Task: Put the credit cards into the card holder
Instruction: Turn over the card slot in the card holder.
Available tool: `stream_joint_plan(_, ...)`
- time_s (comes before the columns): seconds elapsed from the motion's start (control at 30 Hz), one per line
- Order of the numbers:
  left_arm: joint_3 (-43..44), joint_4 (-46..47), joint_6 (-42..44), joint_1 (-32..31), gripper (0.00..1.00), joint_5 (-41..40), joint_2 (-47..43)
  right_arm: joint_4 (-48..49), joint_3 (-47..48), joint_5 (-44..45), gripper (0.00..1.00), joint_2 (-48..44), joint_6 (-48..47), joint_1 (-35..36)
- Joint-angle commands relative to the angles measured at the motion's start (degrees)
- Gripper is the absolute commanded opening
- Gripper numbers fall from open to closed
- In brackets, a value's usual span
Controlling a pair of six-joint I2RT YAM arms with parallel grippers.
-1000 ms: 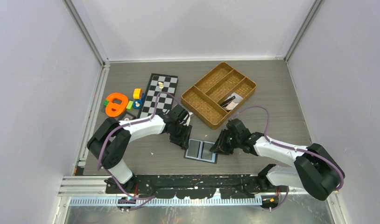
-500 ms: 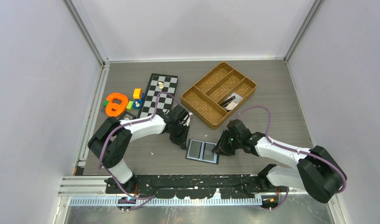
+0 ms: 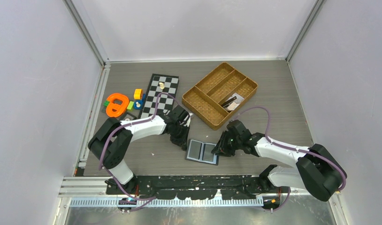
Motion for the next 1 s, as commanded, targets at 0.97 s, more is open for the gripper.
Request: stream_joint_plan(0.97, -1.95, 4.4, -2.36, -0.22, 0.0, 3.71, 0.29, 10.0, -0.37, -1.95, 0.3, -3.62, 3.72, 1.78)
